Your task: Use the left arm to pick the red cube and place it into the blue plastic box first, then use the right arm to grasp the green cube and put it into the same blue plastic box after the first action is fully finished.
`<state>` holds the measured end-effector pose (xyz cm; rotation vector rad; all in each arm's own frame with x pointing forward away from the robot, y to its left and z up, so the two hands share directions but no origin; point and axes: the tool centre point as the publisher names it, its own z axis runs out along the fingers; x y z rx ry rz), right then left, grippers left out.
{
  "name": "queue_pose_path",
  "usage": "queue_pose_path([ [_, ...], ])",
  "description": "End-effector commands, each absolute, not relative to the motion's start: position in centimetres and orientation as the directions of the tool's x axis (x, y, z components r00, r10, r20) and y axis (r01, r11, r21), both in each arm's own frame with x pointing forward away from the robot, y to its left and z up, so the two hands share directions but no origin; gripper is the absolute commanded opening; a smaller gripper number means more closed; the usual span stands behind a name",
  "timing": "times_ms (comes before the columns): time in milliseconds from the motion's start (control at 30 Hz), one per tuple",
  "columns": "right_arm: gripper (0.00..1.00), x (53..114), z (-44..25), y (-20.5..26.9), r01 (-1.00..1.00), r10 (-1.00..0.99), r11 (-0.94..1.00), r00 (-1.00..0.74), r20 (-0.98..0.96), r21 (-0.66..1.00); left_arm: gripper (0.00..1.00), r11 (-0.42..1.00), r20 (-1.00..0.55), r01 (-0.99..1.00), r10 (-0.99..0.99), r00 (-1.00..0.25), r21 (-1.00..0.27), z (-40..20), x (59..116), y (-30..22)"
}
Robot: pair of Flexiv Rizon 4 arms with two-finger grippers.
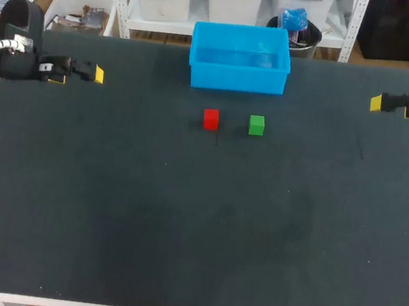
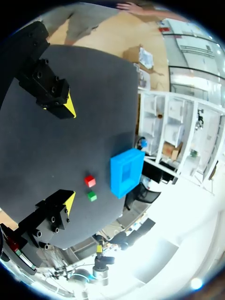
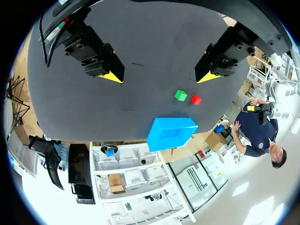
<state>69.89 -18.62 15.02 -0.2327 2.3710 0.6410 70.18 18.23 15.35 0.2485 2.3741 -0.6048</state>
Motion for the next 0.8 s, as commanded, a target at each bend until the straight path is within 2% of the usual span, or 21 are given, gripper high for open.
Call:
queue_pose_path([
  [33, 1.00, 69.9, 15.0, -18.6, -0.323, 0.000, 0.865, -0.765, -0.644, 0.384, 1.00, 0.907, -0.651, 0.321, 0.071, -0.756, -0.274, 15.9, 71.1, 16.4],
  [500, 1.00, 69.9, 15.0, -18.6, -0.323, 0.000, 0.865, -0.765, -0.644, 0.384, 1.00, 0.958, -0.572, 0.258, 0.143, -0.808, -0.125, 14.5, 73.8, 8.4],
  [800, 1.00, 69.9, 15.0, -18.6, -0.323, 0.000, 0.865, -0.765, -0.644, 0.384, 1.00, 0.955, -0.558, 0.254, 0.128, -0.820, -0.154, 14.0, 74.4, 6.2],
])
